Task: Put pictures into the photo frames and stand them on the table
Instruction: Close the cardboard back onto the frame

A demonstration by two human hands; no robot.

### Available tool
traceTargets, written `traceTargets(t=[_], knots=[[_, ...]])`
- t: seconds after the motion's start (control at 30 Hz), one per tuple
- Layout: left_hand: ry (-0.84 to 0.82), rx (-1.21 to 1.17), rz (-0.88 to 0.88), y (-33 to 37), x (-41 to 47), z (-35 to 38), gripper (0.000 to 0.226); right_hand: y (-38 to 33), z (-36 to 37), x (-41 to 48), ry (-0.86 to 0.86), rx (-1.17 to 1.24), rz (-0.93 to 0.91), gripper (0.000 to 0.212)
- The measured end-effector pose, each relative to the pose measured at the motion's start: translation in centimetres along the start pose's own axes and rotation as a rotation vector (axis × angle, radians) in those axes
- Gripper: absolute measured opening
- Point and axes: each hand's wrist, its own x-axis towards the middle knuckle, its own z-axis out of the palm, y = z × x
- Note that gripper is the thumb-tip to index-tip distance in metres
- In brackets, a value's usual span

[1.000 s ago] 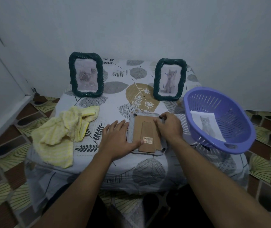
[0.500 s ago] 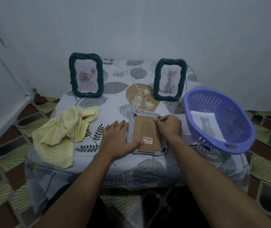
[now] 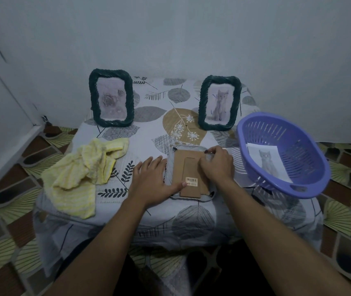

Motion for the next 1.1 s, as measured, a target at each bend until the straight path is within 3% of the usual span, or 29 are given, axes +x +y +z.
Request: traceTargets(t=[0.13, 0.3, 0.53, 0.67, 0.9, 1.1], knots=[[0.000, -0.004, 0.001, -0.1, 0.0, 0.0, 0.107, 0.0, -0.4, -1.4, -0.130, -0.026, -0.102, 0.049], [0.002, -0.007, 0.006, 0.0, -0.1, -0.1, 0.107, 1.1, 0.8, -3.4, -0.207, -0.143, -0.272, 0.043], [-0.025, -0.054, -0.025, 0.2, -0.2, -0.1, 0.117, 1.5, 1.4, -4.4, -0.160, -0.206, -0.274, 0.048], [-0.019, -0.046, 0.019, 0.1, -0.3, -0.1, 0.106, 1.4, 1.3, -4.6, -0.152, -0.224, -0.286, 0.049], [-0.153, -0.030, 0.209, -1.1, -0.4, -1.2, 0.091, 1.3, 1.2, -4.7, -0.161, -0.224, -0.266, 0.047], [-0.180, -0.090, 0.227, -1.1, -0.7, -2.7, 0.078, 1.2, 0.9, -4.8, -0.177, -0.218, -0.260, 0.046]])
